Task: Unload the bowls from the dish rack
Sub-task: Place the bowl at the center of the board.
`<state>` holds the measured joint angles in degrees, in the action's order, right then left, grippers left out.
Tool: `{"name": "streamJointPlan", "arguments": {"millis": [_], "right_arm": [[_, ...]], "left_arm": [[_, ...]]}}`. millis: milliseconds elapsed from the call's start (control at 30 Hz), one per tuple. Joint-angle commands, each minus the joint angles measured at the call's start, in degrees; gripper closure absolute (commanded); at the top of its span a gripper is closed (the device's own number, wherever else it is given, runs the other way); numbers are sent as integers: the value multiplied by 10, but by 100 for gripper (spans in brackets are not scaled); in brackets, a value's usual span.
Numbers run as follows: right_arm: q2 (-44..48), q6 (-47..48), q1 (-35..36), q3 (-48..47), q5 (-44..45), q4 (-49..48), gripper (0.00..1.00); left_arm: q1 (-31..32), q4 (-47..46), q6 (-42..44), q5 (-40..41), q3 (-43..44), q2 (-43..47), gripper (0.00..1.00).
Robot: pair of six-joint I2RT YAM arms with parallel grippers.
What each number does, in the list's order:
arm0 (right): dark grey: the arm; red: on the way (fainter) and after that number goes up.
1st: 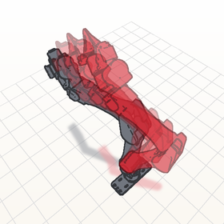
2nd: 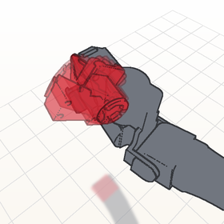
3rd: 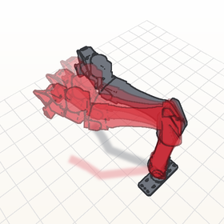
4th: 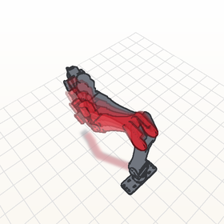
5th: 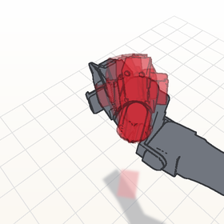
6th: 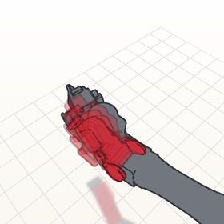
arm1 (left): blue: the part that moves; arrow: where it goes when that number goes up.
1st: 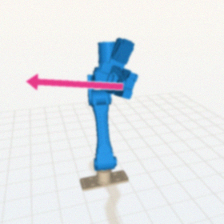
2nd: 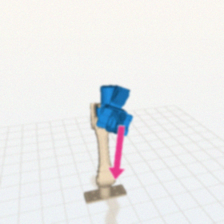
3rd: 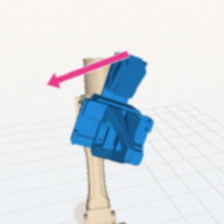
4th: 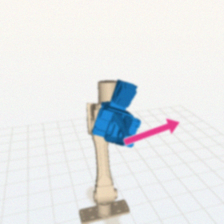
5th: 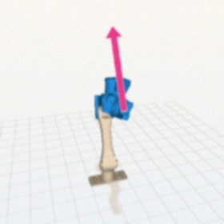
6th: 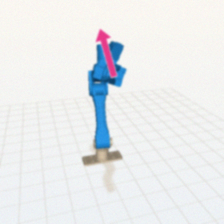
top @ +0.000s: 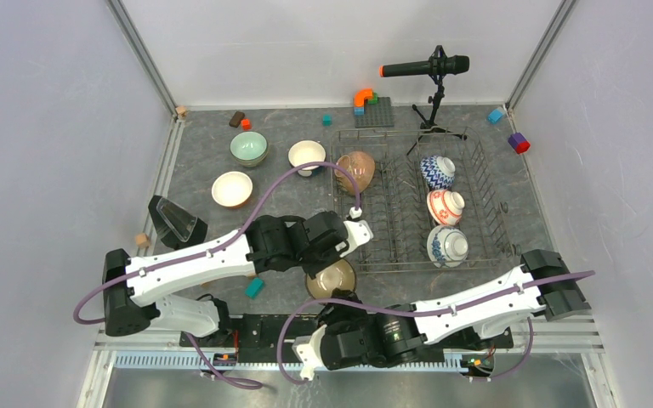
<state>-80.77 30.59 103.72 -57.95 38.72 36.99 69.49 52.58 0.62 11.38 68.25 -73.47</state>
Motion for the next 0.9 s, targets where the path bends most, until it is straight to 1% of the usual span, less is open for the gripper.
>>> {"name": "streamJointPlan", "arguments": {"millis": [0,67,100,133,167,233,300,400,467,567,600,667,767,867], "right_arm": [[18,-34,5,-13,14,-69,38],[26,-48,5,-5,4,-88,24],[30,-54,5,-1,0,-99,11],[34,-63,4,3,-5,-107,8],[36,-70,5,7,-10,-118,2],[41,-91,5,15,-18,-137,2],[52,-112,5,31,-14,-167,2],[77,-146,4,66,12,-222,2],[104,-158,5,99,34,-270,2],[149,-158,4,161,66,-359,2],[168,-159,0,177,71,-387,2],[195,-170,-24,202,70,-427,2],[232,-198,-76,225,58,-471,2],[266,-238,-141,249,38,-512,2]], "left_arm": [[1,-57,-36,3,-1,22,98],[0,-65,-39,14,-3,23,98],[0,-69,-42,22,-4,23,98],[-2,-73,-45,30,-5,25,98],[-4,-78,-47,36,-6,26,98],[-15,-86,-53,52,-7,33,98],[-41,-104,-62,52,-12,48,98],[-114,-138,-92,16,-29,83,98],[-174,-161,-113,1,-45,103,98],[-223,-186,-135,13,-65,120,98],[-232,-190,-137,34,-69,122,98],[-253,-198,-147,69,-77,128,98],[-304,-222,-184,78,-97,139,98],[-340,-243,-229,80,-114,138,98]]}}
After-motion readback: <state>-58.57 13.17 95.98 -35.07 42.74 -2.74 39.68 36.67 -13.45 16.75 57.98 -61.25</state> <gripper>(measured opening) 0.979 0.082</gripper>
